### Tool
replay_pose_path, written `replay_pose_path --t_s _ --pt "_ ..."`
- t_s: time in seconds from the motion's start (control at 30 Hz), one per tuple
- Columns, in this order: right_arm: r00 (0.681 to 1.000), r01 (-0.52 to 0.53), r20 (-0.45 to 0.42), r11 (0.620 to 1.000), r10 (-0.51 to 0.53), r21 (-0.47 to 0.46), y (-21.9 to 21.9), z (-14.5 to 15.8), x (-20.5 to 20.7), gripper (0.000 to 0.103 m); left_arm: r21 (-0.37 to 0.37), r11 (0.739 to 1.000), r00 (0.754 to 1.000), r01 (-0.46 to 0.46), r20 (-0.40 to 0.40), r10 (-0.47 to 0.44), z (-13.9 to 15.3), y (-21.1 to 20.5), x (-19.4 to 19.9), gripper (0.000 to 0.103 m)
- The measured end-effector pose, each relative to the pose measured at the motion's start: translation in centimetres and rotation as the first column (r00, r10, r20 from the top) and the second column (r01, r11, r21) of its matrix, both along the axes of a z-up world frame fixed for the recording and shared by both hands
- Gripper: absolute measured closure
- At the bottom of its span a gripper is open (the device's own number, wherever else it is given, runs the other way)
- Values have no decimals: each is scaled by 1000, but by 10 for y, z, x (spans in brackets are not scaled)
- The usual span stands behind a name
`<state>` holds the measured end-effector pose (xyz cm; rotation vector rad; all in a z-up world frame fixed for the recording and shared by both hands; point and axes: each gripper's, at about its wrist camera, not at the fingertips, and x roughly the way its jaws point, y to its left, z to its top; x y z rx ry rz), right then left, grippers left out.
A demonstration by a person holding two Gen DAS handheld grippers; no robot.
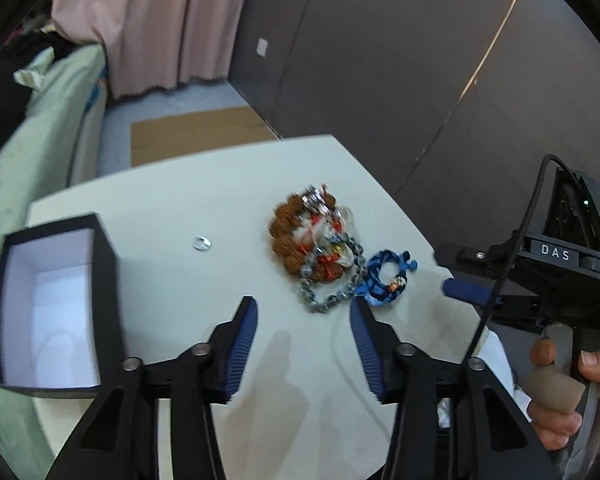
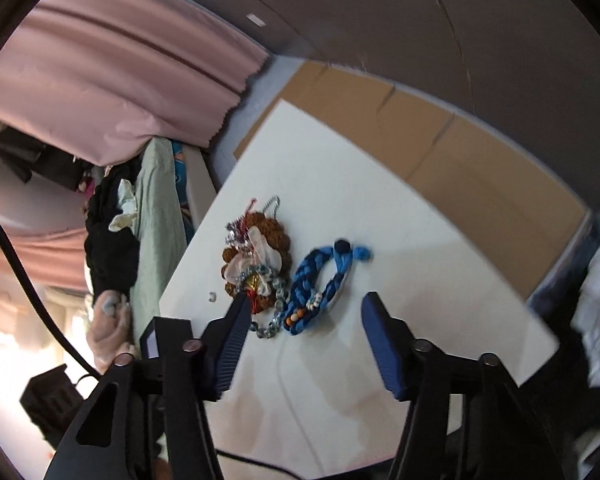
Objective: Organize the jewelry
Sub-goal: 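Grasp the grey bead bracelet with the left gripper while the right grasps the blue bracelet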
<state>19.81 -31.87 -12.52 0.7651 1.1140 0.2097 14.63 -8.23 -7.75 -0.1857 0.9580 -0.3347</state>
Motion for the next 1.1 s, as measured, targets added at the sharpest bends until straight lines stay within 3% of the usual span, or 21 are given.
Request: replay_pose_path --t_s 0.1,0.57,0.67,0.8,0.83,0.93,1.1 --pt "999 8 -42 999 -6 50 4 -12 3 49 -12 1000 999 13 -32 -13 -10 -7 5 65" --pt "994 22 -113 996 -12 91 19 -35 19 51 -23 999 997 -31 -74 29 -39 -13 33 76" --pt "992 32 -121 994 -20 101 22 -37 21 57 -7 999 996 -36 -84 35 -47 -15 36 76" --pt "989 60 -142 991 -43 116 20 -43 22 82 7 1000 997 -24 -73 25 -49 -17 38 93" --pt "988 66 -146 990 -48 122 18 -45 21 88 13 1000 997 -27 -70 28 -49 -17 37 93" --pt "990 83 -130 984 -63 156 14 -42 18 92 57 997 998 -49 -41 51 -46 -16 30 93" --pt "998 63 -41 987 -57 149 15 -22 13 93 55 997 999 -48 6 48 -31 -14 17 93"
